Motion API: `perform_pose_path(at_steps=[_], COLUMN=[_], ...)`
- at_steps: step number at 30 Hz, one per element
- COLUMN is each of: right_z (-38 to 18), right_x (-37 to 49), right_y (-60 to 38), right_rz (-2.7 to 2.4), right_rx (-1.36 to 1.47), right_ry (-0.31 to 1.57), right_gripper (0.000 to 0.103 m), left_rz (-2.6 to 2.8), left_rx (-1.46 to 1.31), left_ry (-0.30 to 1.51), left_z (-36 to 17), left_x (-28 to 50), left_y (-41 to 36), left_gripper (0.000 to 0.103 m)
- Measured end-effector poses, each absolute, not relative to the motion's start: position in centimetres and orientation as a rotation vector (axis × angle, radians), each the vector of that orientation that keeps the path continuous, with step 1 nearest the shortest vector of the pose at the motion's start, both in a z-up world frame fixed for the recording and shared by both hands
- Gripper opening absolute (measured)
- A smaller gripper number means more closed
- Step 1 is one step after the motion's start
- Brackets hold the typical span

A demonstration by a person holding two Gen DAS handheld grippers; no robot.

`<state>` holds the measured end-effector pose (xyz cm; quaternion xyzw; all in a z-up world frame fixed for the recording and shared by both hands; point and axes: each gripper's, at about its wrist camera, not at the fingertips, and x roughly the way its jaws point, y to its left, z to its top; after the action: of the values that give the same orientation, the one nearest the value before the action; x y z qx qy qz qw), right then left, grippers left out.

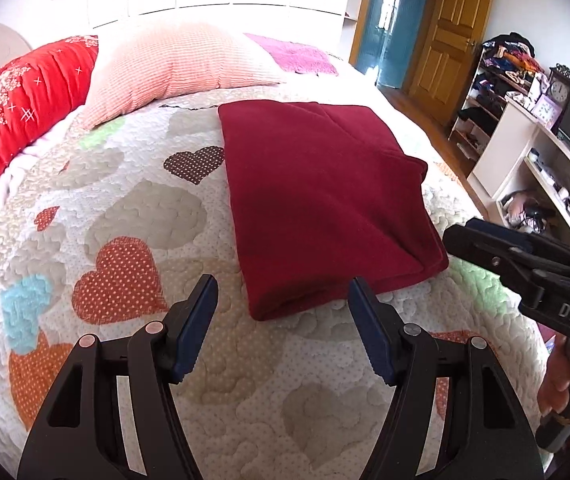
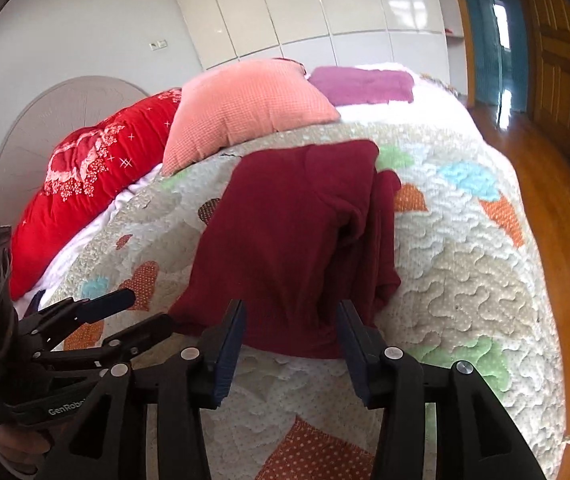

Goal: Fold small clothes

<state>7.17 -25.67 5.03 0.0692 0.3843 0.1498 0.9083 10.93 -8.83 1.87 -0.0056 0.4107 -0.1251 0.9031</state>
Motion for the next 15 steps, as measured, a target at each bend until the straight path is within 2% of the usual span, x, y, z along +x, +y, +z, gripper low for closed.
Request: perform_pose_path(at_steps=[12, 15], right_z=[5.0, 4.3], right_x=[6.9, 7.7], right_y=[-25.7, -26.6], right_rz=[0.242, 0.208], right_rx=[0.156, 0.188], right_ry=[0.793, 0.808], right_gripper=[0.049, 0.062], left_rz=[-0.248, -0.271], left_rx=[-0.060, -0.125], left_ry=[0.841, 0.864], left_z=[2.5, 2.1], left_x=[10.5, 11.5], left_y=[-8.2, -7.4], left_gripper=[0.068, 0.068])
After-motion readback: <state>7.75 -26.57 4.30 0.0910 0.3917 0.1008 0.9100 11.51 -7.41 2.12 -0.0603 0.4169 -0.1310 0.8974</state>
